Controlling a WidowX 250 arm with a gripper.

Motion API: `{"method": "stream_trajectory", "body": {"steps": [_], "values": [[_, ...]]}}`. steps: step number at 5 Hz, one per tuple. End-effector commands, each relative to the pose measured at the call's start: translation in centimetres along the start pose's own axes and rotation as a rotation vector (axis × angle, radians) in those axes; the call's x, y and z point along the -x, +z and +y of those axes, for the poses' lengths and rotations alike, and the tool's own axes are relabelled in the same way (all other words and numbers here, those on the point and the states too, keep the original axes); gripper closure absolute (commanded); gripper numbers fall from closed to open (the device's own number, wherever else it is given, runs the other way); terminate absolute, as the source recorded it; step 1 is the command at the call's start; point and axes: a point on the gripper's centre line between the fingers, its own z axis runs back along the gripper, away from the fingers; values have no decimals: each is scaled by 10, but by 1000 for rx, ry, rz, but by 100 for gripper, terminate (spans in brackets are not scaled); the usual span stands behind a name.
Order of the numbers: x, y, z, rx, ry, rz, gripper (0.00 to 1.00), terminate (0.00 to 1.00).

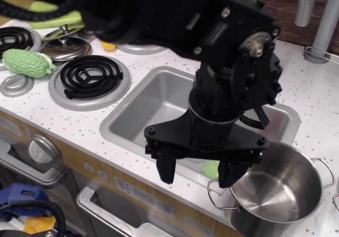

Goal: Put pot in sink

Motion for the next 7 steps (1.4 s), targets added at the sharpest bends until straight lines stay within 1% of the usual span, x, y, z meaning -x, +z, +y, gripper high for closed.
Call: {"method": "stream_trajectory", "body": {"steps": [1,2,3,4,5,6,7], "values": [[0,0,0,0,0,0,0,0],[-8,14,-9,-13,-196,-58,0,0],[-29,20,-19,55,-381,-75,0,0],[-38,8,-30,64,-484,-125,0,0],[-40,-17,-35,127,-503,-171,0,0],[-35,-28,-39,156,-485,-196,0,0],[-32,-45,-37,215,-472,-206,0,0]]}}
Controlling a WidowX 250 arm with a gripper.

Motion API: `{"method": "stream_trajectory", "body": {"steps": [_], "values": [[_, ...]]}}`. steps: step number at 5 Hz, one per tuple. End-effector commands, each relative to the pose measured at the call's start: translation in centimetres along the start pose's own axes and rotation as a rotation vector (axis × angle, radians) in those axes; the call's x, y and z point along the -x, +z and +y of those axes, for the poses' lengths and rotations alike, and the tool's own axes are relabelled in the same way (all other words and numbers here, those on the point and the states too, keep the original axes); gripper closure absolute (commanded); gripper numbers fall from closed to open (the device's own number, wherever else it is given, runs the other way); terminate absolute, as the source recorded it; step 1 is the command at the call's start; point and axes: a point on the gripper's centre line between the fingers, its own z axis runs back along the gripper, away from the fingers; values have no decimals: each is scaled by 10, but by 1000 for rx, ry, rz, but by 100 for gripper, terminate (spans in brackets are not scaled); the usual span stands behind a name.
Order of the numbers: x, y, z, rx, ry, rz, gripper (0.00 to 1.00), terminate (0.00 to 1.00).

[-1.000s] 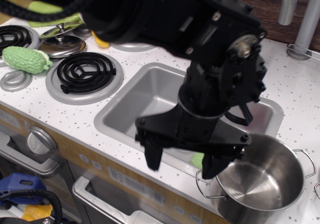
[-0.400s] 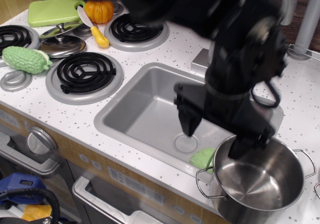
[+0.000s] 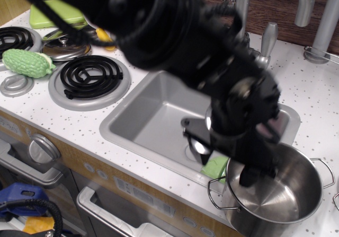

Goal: Put pot in sink

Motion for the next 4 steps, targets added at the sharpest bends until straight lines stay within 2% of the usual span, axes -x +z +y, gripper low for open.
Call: {"method": "stream_trajectory", "body": {"steps": [1,3,4], "values": [[-7,-3,3,30,18,-21,100,0],[-17,5,7,35,12,12,100,0],[-37,21,33,13,-66,56,100,0]]}}
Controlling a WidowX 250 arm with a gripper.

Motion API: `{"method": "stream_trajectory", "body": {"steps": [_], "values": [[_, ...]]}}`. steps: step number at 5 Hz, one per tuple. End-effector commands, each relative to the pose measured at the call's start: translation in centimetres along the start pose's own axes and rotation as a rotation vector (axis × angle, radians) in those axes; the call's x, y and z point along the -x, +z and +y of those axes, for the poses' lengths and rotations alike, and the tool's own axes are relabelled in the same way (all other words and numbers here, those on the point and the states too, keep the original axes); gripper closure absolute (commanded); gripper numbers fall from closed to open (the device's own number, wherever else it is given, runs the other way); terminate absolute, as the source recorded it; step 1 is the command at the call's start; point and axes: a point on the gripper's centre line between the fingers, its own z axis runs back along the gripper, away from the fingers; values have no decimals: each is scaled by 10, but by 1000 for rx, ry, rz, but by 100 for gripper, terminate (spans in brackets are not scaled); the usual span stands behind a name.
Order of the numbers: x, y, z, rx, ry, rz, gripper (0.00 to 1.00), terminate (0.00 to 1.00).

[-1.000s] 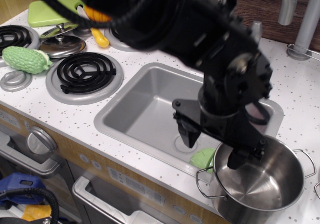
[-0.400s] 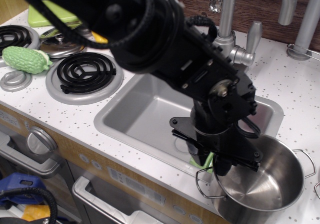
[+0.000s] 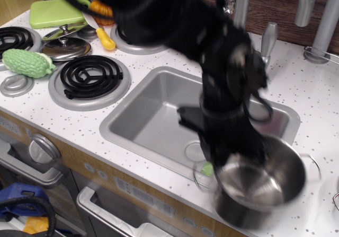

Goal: Put pot in sink

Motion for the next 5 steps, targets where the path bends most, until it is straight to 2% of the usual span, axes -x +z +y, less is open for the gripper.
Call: {"method": "stream_trajectory", "body": {"steps": [1,2,3,4,5], "values": [[-48,28,43,-45,-132,-28,100,0],[-72,26,77,-144,-290,-59,100,0],[-87,9,93,-180,-353,-123,100,0],[-95,-13,103,-203,-403,-182,100,0],[-97,-32,106,-162,-411,-211,100,0]]}}
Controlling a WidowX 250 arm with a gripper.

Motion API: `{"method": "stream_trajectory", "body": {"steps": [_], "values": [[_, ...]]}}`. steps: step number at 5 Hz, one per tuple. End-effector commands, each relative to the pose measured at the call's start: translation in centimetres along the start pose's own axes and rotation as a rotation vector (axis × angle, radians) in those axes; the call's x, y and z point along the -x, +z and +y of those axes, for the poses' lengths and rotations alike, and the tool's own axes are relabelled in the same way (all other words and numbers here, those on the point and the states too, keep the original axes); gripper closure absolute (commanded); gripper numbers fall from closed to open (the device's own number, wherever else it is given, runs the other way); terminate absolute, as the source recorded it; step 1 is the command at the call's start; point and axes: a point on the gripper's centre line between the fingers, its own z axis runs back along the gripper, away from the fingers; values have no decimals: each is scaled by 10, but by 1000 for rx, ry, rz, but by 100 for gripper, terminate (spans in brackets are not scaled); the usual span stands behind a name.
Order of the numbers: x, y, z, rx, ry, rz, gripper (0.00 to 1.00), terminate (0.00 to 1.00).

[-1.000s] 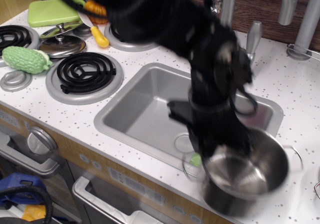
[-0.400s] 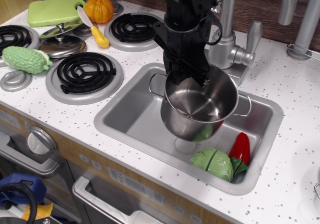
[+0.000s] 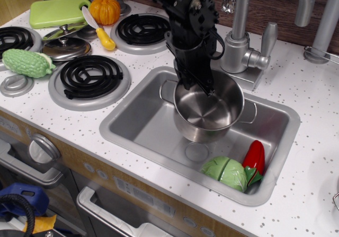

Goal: Put pot in sink

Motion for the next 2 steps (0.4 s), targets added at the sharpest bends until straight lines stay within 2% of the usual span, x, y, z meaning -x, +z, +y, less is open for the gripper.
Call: {"method": "stream_trajectory", "body": {"steps": [1,2], "values": [[3,-14,3,34,100,-64,0,0],[3,-14,3,34,100,-64,0,100]]}}
